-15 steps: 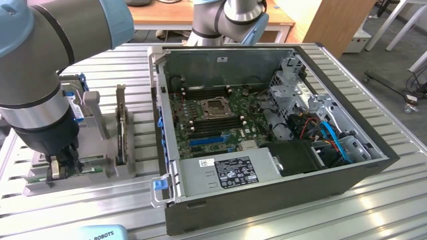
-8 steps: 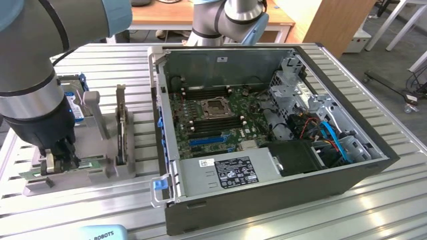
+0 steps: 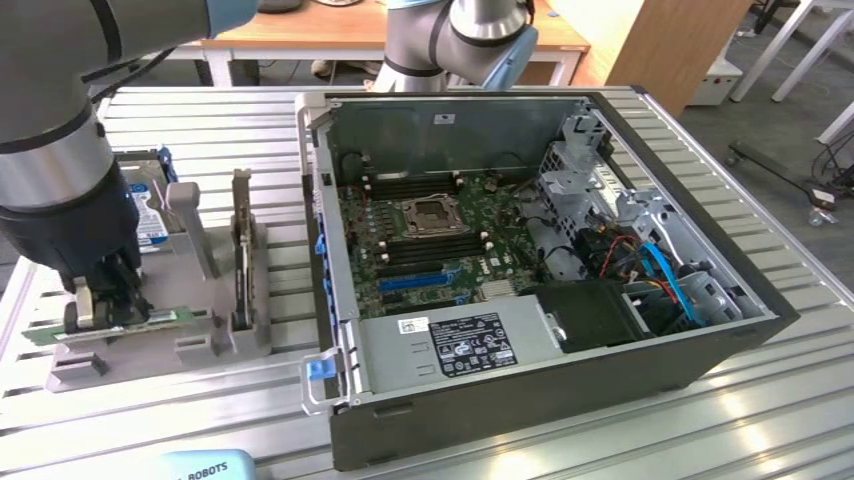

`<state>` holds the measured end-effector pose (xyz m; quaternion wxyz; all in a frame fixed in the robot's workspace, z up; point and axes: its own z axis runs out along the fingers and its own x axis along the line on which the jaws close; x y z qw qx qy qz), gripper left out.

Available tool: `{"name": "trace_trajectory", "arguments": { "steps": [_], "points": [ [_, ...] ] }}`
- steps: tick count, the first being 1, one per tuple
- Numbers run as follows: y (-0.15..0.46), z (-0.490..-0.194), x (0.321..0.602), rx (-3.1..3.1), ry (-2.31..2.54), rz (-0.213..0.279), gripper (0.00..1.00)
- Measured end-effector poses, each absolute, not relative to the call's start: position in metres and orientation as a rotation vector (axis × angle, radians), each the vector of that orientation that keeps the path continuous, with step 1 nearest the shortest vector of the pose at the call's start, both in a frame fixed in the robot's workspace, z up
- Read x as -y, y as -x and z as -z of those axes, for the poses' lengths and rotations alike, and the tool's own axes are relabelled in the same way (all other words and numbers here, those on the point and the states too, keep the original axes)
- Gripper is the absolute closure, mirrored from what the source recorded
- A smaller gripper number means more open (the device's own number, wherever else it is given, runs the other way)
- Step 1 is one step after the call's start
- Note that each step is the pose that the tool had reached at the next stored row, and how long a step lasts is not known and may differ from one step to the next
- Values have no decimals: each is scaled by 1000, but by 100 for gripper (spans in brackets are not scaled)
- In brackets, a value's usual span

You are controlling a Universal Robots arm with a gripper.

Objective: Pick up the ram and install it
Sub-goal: 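Pick up the ram and move it above insertion slot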

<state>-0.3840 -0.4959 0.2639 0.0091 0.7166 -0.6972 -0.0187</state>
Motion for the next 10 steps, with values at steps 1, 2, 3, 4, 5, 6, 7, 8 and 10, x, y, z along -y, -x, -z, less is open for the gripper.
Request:
{"name": "trace_trajectory", "arguments": {
  "steps": [1,2,3,4,5,6,7,8,10],
  "points": [
    [384,-267,496,2178,-2238,58,88],
    [384,-271,496,2178,-2238,59,88],
    [384,-274,496,2178,-2238,58,88],
    [384,-277,496,2178,-2238,58,88],
    [384,-280,496,2178,-2238,58,88],
    [384,-283,496,2178,-2238,59,88],
    [384,-287,496,2178,-2238,59,88],
    [384,-289,496,2178,-2238,58,88],
    [384,-295,496,2178,-2238,58,88]
  ]
}}
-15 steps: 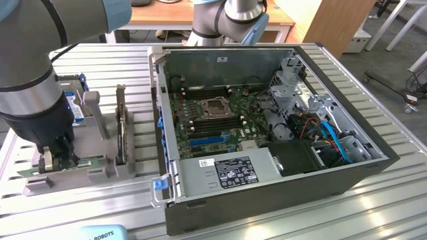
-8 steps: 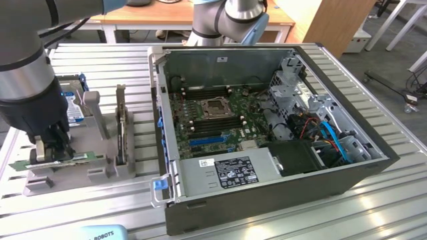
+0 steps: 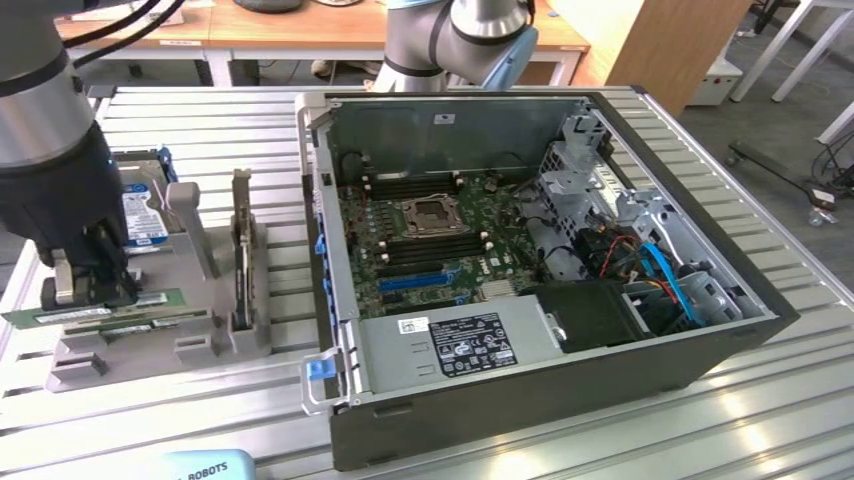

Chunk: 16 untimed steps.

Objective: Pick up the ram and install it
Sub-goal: 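Pick up the ram and move it above insertion slot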

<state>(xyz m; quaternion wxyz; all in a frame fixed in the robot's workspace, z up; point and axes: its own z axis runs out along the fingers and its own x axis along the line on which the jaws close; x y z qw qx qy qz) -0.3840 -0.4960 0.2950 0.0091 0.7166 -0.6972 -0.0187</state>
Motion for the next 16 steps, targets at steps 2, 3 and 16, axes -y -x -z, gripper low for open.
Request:
{"name": "trace_trajectory", "arguments": {
  "steps": [2,3,16],
  "points": [
    [384,-301,496,2178,-2238,59,88],
    [384,-304,496,2178,-2238,58,88],
    [384,-345,496,2178,-2238,59,88]
  ]
}}
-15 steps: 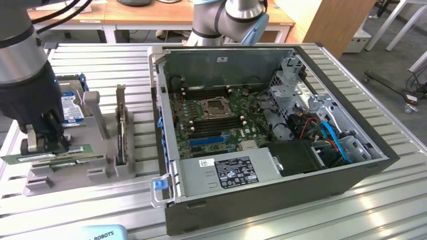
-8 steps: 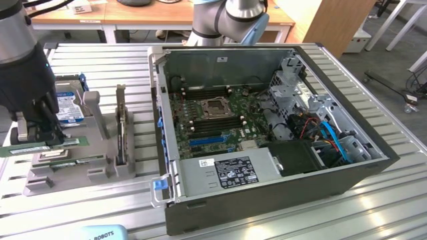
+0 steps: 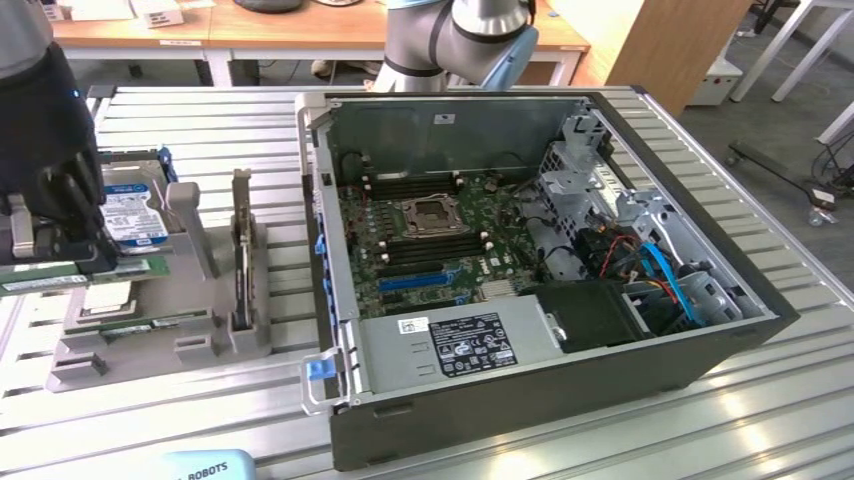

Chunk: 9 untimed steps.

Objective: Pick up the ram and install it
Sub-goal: 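Pick up the ram and move it above insertion slot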

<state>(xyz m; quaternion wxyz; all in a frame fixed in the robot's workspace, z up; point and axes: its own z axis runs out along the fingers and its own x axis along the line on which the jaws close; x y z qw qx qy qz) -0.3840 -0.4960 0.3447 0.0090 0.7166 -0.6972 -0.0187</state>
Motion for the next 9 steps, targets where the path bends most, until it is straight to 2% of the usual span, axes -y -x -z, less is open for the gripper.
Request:
{"name": "trace_trajectory", "arguments": {
  "steps": [9],
  "points": [
    [384,-371,496,2178,-2238,58,88]
  ]
}}
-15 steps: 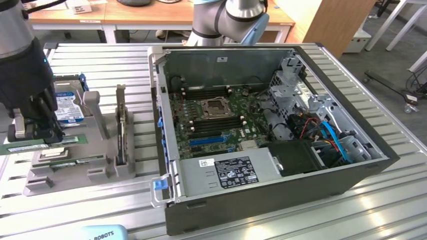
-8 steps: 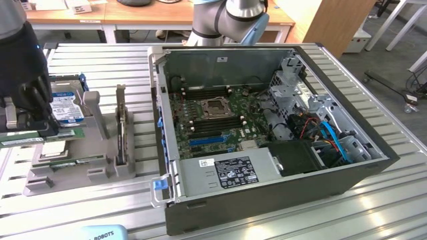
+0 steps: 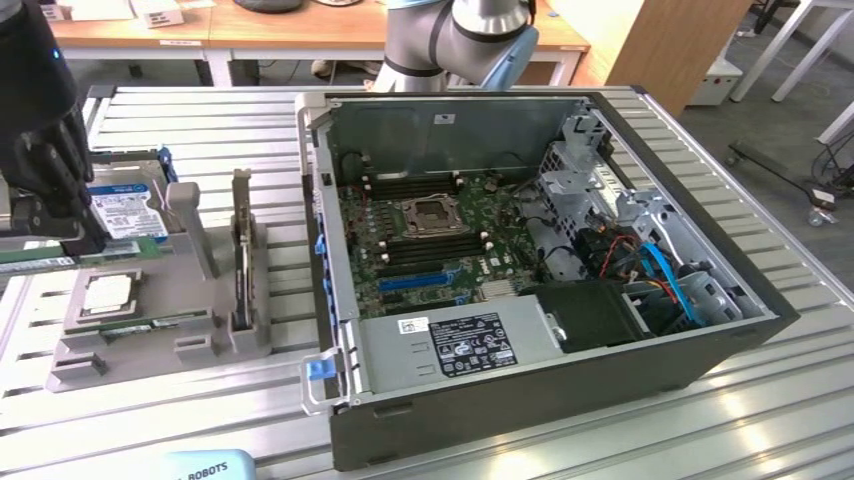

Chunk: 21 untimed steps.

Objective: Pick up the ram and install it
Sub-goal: 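Pick up the ram and move it above insertion slot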

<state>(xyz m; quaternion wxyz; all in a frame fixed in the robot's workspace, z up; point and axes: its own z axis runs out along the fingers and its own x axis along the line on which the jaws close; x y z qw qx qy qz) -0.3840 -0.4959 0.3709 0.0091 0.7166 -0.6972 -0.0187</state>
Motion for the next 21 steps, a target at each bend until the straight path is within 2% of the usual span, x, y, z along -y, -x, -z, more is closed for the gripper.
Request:
{"name": "trace_trajectory", "arguments": {
  "steps": [14,21],
  "points": [
    [384,-405,496,2180,-2236,58,88],
    [384,-407,496,2181,-2236,59,88]
  ]
}}
